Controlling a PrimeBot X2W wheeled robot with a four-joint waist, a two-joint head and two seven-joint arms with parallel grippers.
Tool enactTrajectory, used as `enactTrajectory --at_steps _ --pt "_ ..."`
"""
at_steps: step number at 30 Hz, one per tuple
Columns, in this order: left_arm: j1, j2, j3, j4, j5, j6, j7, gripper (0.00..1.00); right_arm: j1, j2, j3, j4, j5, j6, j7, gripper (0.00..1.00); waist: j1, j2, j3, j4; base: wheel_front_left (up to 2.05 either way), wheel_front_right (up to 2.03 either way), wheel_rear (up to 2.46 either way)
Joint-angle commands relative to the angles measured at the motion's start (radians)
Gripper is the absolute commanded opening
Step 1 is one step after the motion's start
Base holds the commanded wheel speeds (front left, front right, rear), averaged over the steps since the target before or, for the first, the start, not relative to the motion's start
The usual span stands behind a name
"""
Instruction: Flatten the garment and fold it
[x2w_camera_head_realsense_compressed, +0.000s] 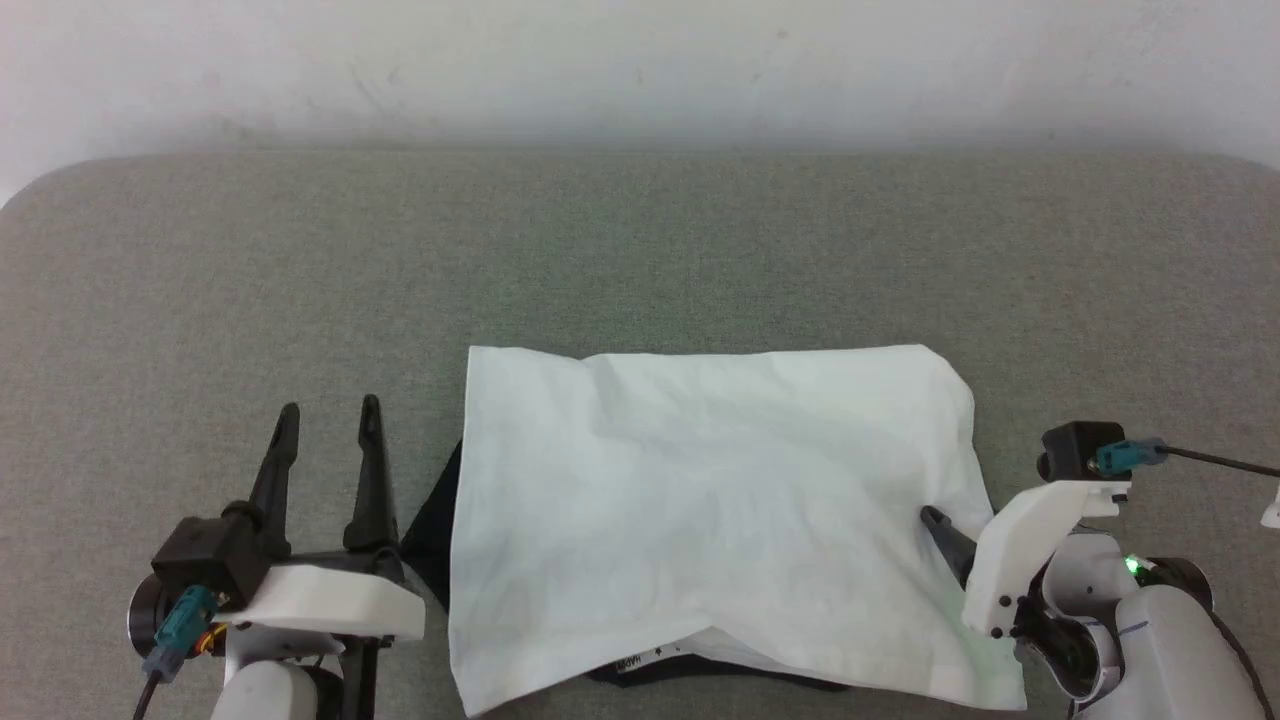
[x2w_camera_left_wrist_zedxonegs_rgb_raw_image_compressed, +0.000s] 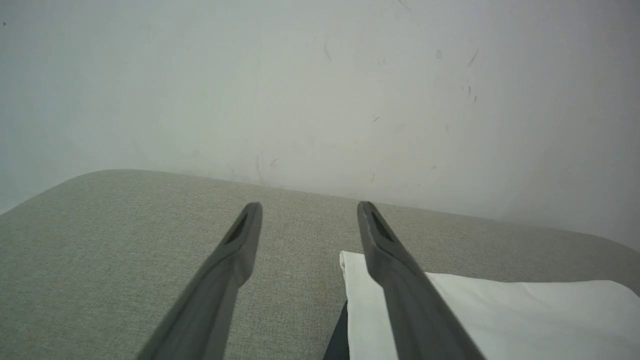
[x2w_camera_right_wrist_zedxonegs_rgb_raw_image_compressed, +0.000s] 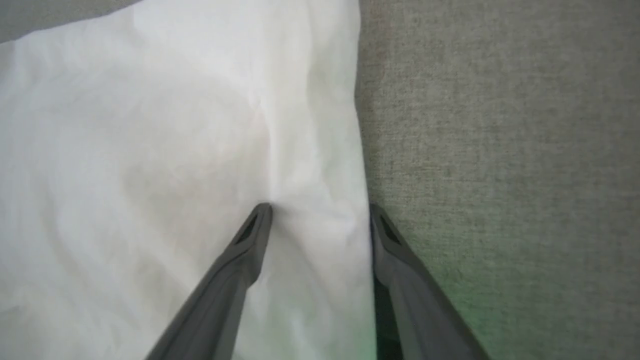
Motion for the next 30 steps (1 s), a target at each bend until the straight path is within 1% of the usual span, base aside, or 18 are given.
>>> enactTrajectory --at_steps 1,2,3,4,5,6,8,12,17,19,22,24,27,30 --pt "-0.012 -0.005 0.010 0.006 0.011 -0.009 -0.005 1.00 -0.002 0.004 0.008 0.023 -0.002 -0.001 0.019 1.00 0.0000 -0.0001 -0.001 0.000 0.00 0.00 0.00" --pt "-0.011 -0.008 0.013 0.010 0.016 -0.011 -0.005 1.00 -0.002 0.004 0.008 0.032 0.006 -0.001 0.032 1.00 0.0000 -0.0001 -0.002 0.000 0.00 0.00 0.00" --pt "-0.011 -0.010 0.015 0.012 0.020 -0.014 -0.005 1.00 -0.003 0.004 0.013 0.039 0.013 -0.001 0.043 0.54 0.0000 -0.0001 -0.003 0.001 0.00 0.00 0.00" --pt "-0.011 -0.013 0.019 0.014 0.023 -0.017 -0.005 1.00 -0.003 0.004 0.017 0.042 0.021 -0.001 0.047 0.33 0.0000 -0.0001 -0.004 0.001 0.00 0.00 0.00" --pt "-0.010 -0.016 0.022 0.016 0.026 -0.020 -0.005 1.00 -0.004 0.004 0.025 0.040 0.032 -0.001 0.042 0.05 0.0000 -0.0001 -0.005 0.001 0.00 0.00 0.00" --pt "-0.008 -0.018 0.027 0.018 0.027 -0.021 -0.005 1.00 -0.004 0.004 0.029 0.036 0.042 -0.001 0.030 0.00 0.0000 -0.0001 -0.006 0.001 0.00 0.00 0.00" --pt "-0.005 -0.023 0.034 0.020 0.030 -0.025 -0.005 1.00 -0.002 0.004 0.031 0.030 0.040 -0.001 0.007 0.00 0.0000 -0.0001 -0.008 -0.001 0.00 0.00 0.00" --pt "0.000 -0.032 0.040 0.023 0.040 -0.033 -0.005 1.00 0.006 0.004 -0.003 0.019 0.041 -0.001 -0.039 0.00 0.0000 -0.0001 -0.012 -0.005 0.00 0.00 0.00" --pt "0.010 -0.039 0.049 0.026 0.046 -0.039 -0.005 1.00 0.028 0.004 -0.081 -0.014 0.034 -0.001 -0.074 0.00 0.0000 -0.0001 -0.010 -0.012 0.00 0.00 0.00" --pt "0.014 -0.042 0.052 0.025 0.049 -0.041 -0.005 1.00 0.042 0.004 -0.126 -0.034 0.006 -0.001 -0.077 0.00 0.0000 -0.0001 -0.009 -0.014 0.00 0.00 0.00" --pt "0.017 -0.045 0.057 0.024 0.052 -0.043 -0.005 1.00 0.065 0.004 -0.194 -0.076 -0.066 -0.001 -0.074 0.00 0.0000 -0.0001 -0.007 -0.018 0.00 0.00 0.00" --pt "0.019 -0.047 0.060 0.023 0.054 -0.044 -0.005 1.00 0.076 0.004 -0.226 -0.104 -0.085 -0.001 -0.069 0.00 0.0000 -0.0001 -0.006 -0.021 0.00 0.00 0.00" --pt "0.020 -0.050 0.062 0.021 0.057 -0.045 -0.005 1.00 0.088 0.004 -0.243 -0.153 -0.103 -0.001 -0.059 0.00 0.0000 -0.0001 -0.007 -0.026 0.00 0.00 0.00" --pt "0.019 -0.051 0.062 0.020 0.060 -0.046 -0.005 1.00 0.103 0.004 -0.225 -0.215 -0.104 -0.001 -0.031 0.00 0.0000 -0.0001 -0.009 -0.029 0.00 0.00 0.00"
